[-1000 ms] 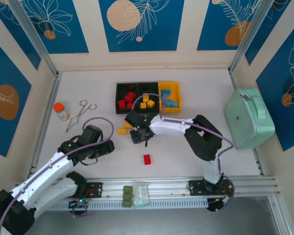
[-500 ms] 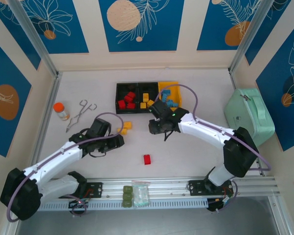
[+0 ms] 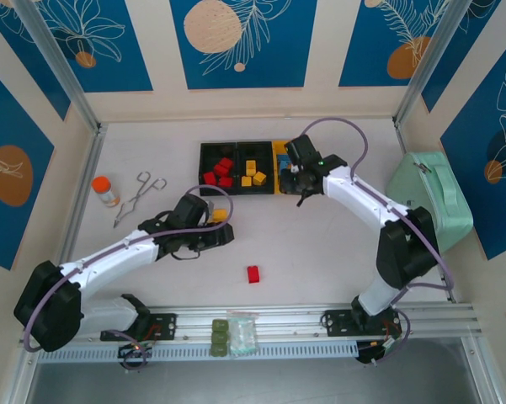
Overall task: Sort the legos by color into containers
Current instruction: Place the lego in the container.
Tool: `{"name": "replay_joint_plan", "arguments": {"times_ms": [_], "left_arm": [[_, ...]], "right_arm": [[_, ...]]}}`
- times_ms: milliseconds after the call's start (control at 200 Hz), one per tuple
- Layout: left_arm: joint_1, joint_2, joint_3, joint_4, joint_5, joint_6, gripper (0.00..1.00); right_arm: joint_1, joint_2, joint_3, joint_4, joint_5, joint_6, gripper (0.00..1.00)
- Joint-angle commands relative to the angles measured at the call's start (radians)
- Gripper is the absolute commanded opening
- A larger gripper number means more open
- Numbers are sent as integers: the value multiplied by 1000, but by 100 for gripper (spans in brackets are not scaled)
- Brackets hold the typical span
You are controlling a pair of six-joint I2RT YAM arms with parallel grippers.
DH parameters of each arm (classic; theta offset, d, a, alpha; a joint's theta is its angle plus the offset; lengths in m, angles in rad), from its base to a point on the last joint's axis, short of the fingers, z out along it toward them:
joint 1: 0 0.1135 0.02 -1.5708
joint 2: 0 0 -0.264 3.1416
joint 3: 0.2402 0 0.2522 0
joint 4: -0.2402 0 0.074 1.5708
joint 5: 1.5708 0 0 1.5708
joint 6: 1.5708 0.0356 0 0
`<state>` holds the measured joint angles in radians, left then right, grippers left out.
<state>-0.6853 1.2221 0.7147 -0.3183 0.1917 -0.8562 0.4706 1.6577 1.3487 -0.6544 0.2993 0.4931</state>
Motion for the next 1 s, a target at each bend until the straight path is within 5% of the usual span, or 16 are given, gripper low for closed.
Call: {"name": "replay_joint_plan", "arguments": {"times_ms": [0,605,995], "left_arm": [[-16,9,31,30,23,11,66],[-24,-52,-19,-11,-18,-15,66],[-25,-57,-27,-16,-30,-18,66]], "right_arm": [[-37,71,101,-42,-23,-33,29],[-119,479,532,-192,96,-59,32],[-120,580,657,-249,136,-66,43]]}}
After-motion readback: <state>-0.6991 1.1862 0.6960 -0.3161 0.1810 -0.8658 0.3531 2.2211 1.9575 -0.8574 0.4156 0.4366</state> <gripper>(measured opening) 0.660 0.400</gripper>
